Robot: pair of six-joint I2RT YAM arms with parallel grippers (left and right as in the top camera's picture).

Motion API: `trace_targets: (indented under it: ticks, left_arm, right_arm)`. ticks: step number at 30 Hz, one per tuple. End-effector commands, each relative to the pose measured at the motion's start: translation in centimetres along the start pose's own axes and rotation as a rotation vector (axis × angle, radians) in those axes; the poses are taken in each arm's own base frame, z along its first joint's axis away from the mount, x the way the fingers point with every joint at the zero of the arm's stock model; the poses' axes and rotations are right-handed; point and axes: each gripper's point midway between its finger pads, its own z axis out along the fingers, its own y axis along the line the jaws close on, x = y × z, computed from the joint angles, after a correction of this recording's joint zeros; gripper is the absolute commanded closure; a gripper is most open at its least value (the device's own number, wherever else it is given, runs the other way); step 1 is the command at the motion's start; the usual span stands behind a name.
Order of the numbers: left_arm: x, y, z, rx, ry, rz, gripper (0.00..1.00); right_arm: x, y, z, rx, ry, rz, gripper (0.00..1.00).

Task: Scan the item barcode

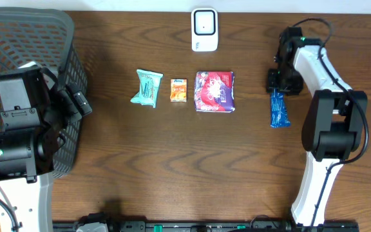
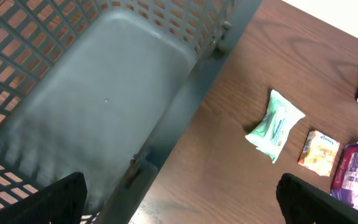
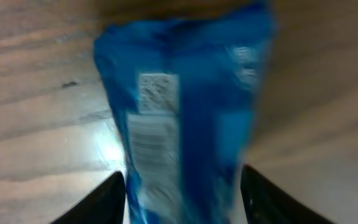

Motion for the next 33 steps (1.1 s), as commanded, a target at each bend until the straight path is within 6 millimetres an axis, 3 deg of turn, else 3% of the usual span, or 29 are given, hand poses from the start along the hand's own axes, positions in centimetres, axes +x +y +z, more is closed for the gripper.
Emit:
trace_targets:
  ticks: [1,5,10,17,20,23,33]
  left_arm:
    - [-0.5,0.2,-0.4,-0.006,-0.018,-0.01,0.02]
    - [-0.5,0.2,-0.4,-0.006,-0.018,-0.01,0.02]
    - [-0.5,0.2,-0.4,-0.006,-0.018,-0.011,0.02]
    - [-0.5,0.2,-0.4,-0.006,-0.018,-0.011,0.02]
    - [-0.5,0.2,-0.4,-0.006,-0.018,-0.01,0.02]
    - [-0.5,0.2,-0.4,-0.006,-0.018,-0.01,0.02]
    - [-0.5,0.2,-0.4,-0.006,-0.018,-0.01,0.02]
  right_arm:
    - [-0.8,1.2,0.9,-0.068,-0.047,-0.038,0.46]
    - [-3.7,3.1,0.2,-0.141,-0.168,-0.06,0.48]
    - [-7.1,5.0,-3.2,-0.216,-0.283,-0.082,0.53]
    - [-10.0,4.6,-9.4,-0.201,-0.382,-0.064,0.74]
    - [-10.0,3.5,-10.6,-0.152,-0.379,-0.052,0.69]
    - [-8.2,3.2,-9.5,-0.135,-0.305,-0.103,0.51]
    - [-1.7,2.7,-2.3,-0.115,-0.05,-0.123,0.5]
